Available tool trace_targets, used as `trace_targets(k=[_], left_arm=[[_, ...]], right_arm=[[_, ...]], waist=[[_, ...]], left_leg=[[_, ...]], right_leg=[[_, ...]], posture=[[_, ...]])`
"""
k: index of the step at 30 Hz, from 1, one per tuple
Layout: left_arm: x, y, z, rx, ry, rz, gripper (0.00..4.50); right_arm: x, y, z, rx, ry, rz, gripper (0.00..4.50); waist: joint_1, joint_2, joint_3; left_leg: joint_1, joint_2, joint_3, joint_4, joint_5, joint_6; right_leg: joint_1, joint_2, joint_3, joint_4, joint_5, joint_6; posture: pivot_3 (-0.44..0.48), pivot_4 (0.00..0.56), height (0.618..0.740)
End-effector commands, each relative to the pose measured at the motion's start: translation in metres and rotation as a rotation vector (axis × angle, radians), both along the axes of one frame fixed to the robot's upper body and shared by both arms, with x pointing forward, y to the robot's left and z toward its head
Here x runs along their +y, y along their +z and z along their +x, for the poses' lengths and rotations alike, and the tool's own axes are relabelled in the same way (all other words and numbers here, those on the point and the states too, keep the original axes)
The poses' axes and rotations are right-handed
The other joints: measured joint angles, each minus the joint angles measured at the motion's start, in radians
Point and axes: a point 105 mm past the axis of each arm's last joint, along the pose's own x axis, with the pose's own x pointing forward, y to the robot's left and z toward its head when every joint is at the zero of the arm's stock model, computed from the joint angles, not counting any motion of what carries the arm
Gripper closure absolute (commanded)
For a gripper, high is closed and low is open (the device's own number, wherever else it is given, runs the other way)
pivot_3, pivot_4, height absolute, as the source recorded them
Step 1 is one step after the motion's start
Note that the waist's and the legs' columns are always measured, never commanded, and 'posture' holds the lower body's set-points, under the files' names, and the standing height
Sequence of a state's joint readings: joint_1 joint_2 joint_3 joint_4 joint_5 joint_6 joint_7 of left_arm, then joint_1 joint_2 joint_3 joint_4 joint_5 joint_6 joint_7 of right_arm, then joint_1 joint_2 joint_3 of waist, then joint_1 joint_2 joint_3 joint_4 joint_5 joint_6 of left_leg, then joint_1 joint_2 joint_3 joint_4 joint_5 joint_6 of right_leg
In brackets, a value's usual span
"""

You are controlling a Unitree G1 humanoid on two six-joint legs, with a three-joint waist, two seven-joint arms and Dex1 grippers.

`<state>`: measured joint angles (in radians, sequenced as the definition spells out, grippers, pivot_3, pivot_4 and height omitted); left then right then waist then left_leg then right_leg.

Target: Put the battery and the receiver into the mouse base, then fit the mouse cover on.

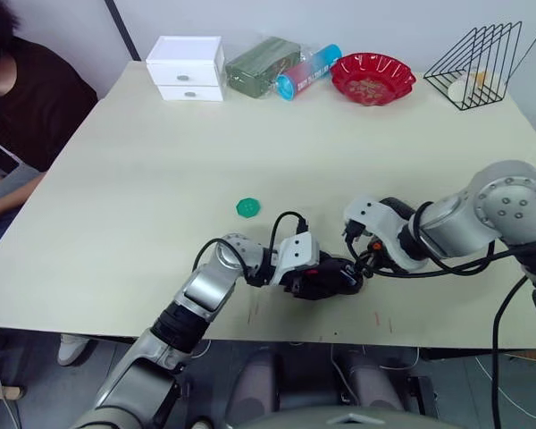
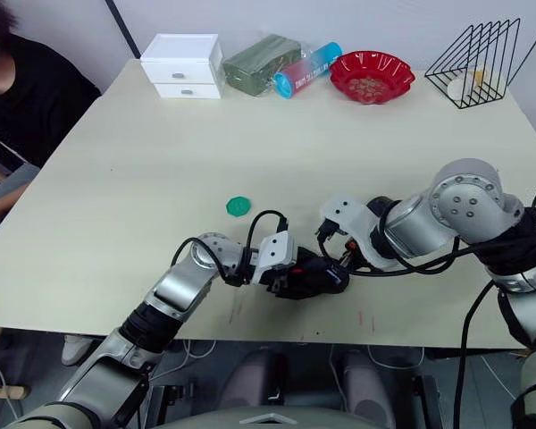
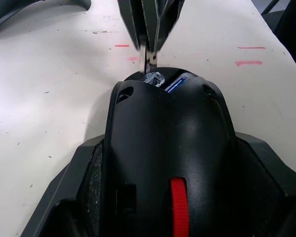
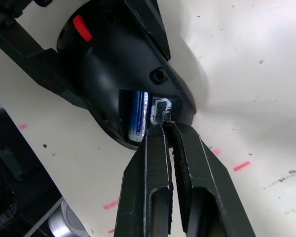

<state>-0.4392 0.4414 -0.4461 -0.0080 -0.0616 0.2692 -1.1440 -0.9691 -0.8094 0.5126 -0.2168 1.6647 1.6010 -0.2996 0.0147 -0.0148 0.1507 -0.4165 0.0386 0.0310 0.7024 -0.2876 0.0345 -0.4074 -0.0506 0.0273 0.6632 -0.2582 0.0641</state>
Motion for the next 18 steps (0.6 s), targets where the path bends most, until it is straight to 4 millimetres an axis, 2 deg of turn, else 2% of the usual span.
trace_targets(k=[1, 18], left_arm=[[0.0024, -0.0162, -0.0005, 0.03, 0.024, 0.057, 1.56], [0.0014, -0.0162, 0.002, 0.022, 0.034, 0.056, 1.56]], right_arm=[[0.0063, 0.0081, -0.001, -0.014, -0.003, 0.02, 4.5], [0.0093, 0.0031, 0.0003, -0.018, -0.08, -0.014, 4.5]], waist=[[0.0, 0.0, 0.0], [0.0, 0.0, 0.0]], left_leg=[[0.0, 0.0, 0.0, 0.0, 0.0, 0.0], [0.0, 0.001, -0.001, 0.0, 0.0, 0.0]], right_leg=[[0.0, 0.0, 0.0, 0.0, 0.0, 0.0], [0.0, -0.001, -0.001, 0.0, 0.0, 0.0]], posture=[[0.0, 0.15, 0.74], [0.0, 0.15, 0.74]])
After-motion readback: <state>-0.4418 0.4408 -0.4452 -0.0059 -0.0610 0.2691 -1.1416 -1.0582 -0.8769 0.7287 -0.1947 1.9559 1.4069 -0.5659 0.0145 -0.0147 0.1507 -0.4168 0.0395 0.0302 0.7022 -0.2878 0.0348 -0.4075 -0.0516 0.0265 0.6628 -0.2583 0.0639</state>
